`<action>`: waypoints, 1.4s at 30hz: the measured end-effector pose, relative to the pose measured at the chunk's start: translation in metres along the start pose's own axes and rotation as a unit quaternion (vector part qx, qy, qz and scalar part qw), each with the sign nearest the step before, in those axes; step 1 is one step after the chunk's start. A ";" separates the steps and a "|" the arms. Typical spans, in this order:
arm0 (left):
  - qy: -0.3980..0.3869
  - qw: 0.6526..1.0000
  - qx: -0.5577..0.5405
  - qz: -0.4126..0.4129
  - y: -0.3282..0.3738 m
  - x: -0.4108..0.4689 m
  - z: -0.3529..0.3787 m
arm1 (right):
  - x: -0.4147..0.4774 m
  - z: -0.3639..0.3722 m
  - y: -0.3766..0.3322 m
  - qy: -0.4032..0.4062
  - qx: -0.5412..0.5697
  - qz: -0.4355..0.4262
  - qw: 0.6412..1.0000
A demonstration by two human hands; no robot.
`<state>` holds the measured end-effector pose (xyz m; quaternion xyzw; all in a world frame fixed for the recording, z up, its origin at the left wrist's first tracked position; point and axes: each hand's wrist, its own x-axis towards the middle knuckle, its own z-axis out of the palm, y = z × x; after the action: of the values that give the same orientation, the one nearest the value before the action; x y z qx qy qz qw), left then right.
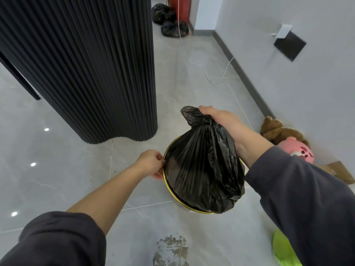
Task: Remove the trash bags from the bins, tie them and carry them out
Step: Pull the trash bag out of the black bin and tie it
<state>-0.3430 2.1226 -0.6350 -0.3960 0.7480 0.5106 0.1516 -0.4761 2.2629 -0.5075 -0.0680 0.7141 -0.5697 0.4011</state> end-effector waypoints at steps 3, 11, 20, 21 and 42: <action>0.004 0.999 -0.049 -0.004 0.004 -0.003 0.001 | -0.008 -0.001 -0.012 -0.007 0.055 -0.019 0.998; 0.006 0.969 -0.247 -0.023 0.005 -0.056 -0.083 | -0.040 0.065 -0.064 -0.109 0.161 -0.047 0.980; 0.169 0.951 -0.257 0.029 -0.028 -0.113 -0.167 | -0.061 0.187 -0.071 -0.176 0.193 0.008 0.965; 0.176 0.954 -0.242 0.026 -0.040 -0.110 -0.175 | -0.059 0.197 -0.064 -0.182 0.201 0.020 0.962; 0.326 0.935 0.005 0.143 -0.176 -0.066 -0.130 | 0.031 0.222 0.132 -0.103 -0.081 0.010 0.991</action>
<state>-0.1455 2.0075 -0.6501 -0.4291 0.8073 0.3664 -0.1727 -0.3047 2.1227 -0.6438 -0.1520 0.7136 -0.4957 0.4712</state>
